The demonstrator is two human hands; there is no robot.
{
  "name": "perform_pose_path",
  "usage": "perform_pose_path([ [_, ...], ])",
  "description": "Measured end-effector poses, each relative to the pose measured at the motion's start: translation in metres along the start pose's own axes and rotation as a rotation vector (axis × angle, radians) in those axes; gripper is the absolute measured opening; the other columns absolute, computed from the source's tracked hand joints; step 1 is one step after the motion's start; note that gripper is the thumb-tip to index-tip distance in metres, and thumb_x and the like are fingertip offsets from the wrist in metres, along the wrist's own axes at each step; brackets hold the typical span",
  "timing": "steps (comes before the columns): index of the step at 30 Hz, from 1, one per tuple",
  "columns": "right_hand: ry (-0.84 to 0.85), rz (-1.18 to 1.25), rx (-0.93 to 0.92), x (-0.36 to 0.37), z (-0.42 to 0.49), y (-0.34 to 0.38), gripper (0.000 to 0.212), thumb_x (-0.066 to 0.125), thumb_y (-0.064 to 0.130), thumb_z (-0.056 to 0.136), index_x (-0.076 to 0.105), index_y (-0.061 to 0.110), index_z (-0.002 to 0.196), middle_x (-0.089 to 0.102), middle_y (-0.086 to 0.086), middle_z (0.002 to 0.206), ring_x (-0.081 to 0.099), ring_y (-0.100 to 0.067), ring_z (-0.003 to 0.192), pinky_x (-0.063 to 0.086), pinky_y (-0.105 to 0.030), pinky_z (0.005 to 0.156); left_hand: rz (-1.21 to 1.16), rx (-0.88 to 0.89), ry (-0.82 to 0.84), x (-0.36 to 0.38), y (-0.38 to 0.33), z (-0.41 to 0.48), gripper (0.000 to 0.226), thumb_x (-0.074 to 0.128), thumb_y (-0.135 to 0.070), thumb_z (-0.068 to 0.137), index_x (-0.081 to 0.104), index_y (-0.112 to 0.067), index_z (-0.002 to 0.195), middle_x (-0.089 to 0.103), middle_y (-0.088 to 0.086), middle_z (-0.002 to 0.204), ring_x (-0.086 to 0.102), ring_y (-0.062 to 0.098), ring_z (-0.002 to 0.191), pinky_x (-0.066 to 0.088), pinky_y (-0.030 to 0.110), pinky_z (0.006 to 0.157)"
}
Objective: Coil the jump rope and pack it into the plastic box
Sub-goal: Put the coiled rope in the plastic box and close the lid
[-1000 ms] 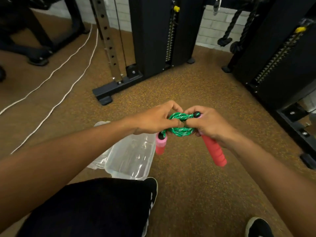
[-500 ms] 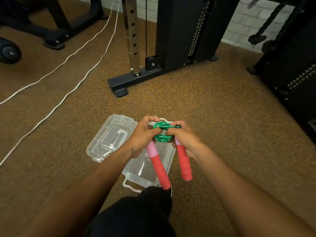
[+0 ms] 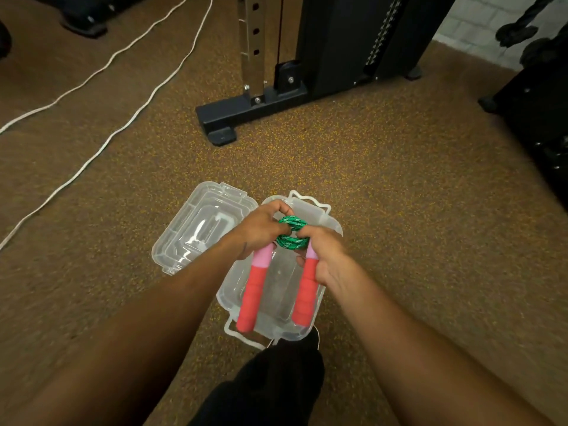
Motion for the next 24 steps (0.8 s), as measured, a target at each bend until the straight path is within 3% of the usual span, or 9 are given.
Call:
perform_pose_path([
  [4, -0.063, 0.026, -0.014, 0.006, 0.019, -0.01, 0.012, 0.064, 0.0, 0.079, 0.065, 0.008, 0.087, 0.069, -0.015, 0.082, 0.068, -0.028, 0.067, 0.047, -0.025, 0.044, 0.028, -0.015, -0.036, 0.001, 0.017, 0.012, 0.023, 0.06, 0.001, 0.086, 0.06, -0.019, 0.098, 0.066, 0.013, 0.083, 0.058, 0.019, 0.065, 0.046, 0.026, 0.057],
  [8, -0.106, 0.092, -0.013, 0.016, 0.036, -0.024, 0.027, 0.066, -0.002, 0.073, 0.067, 0.0, 0.1, 0.072, -0.024, 0.091, 0.072, -0.039, 0.082, 0.061, -0.053, 0.07, 0.205, 0.05, -0.119, 0.005, 0.029, 0.026, 0.024, 0.062, -0.001, 0.085, 0.065, -0.018, 0.101, 0.072, 0.011, 0.089, 0.065, 0.024, 0.075, 0.053, 0.033, 0.068],
  [10, -0.162, 0.103, -0.032, 0.014, 0.043, -0.028, 0.028, 0.066, -0.001, 0.073, 0.066, -0.001, 0.101, 0.072, -0.023, 0.091, 0.071, -0.034, 0.077, 0.061, -0.046, 0.069, 0.405, 0.129, -0.133, 0.01, 0.024, 0.034, 0.025, 0.061, -0.005, 0.085, 0.065, -0.019, 0.105, 0.07, 0.005, 0.093, 0.064, 0.024, 0.082, 0.052, 0.033, 0.075],
  [12, -0.196, 0.123, -0.062, 0.01, 0.049, -0.029, 0.03, 0.065, 0.001, 0.076, 0.063, 0.002, 0.105, 0.071, -0.021, 0.093, 0.069, -0.03, 0.074, 0.06, -0.04, 0.067, 0.485, 0.192, -0.153, 0.014, 0.015, 0.038, 0.025, 0.06, -0.008, 0.085, 0.064, -0.02, 0.106, 0.066, 0.002, 0.09, 0.058, 0.022, 0.081, 0.046, 0.03, 0.071],
  [15, -0.218, 0.142, -0.088, 0.007, 0.056, -0.031, 0.037, 0.066, 0.005, 0.075, 0.06, 0.007, 0.111, 0.07, -0.016, 0.093, 0.069, -0.028, 0.077, 0.061, -0.046, 0.074, 0.583, 0.223, -0.153, 0.018, 0.012, 0.041, 0.026, 0.057, -0.011, 0.086, 0.058, -0.02, 0.111, 0.069, 0.008, 0.095, 0.058, 0.027, 0.082, 0.04, 0.03, 0.068],
  [21, -0.327, 0.107, -0.073, 0.019, 0.071, -0.038, 0.032, 0.065, 0.011, 0.072, 0.062, 0.013, 0.104, 0.072, -0.01, 0.089, 0.065, -0.024, 0.07, 0.053, -0.031, 0.061, 0.841, 0.213, -0.096, 0.035, 0.032, 0.051, 0.031, 0.051, -0.012, 0.09, 0.041, -0.011, 0.119, 0.066, 0.019, 0.101, 0.063, 0.04, 0.093, 0.041, 0.039, 0.07],
  [24, -0.346, 0.099, -0.011, 0.029, 0.087, -0.052, 0.038, 0.066, 0.018, 0.062, 0.066, 0.015, 0.099, 0.074, -0.009, 0.089, 0.071, -0.028, 0.076, 0.062, -0.039, 0.068, 0.861, 0.147, -0.067, 0.04, 0.048, 0.06, 0.033, 0.051, -0.014, 0.091, 0.041, -0.011, 0.123, 0.064, 0.021, 0.106, 0.062, 0.043, 0.098, 0.046, 0.044, 0.078],
])
Point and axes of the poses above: each hand's wrist, its own z-axis towards the middle knuckle, its own x-axis out of the palm, y = z × x, the point moved 1 cm from there along z, towards the middle knuckle
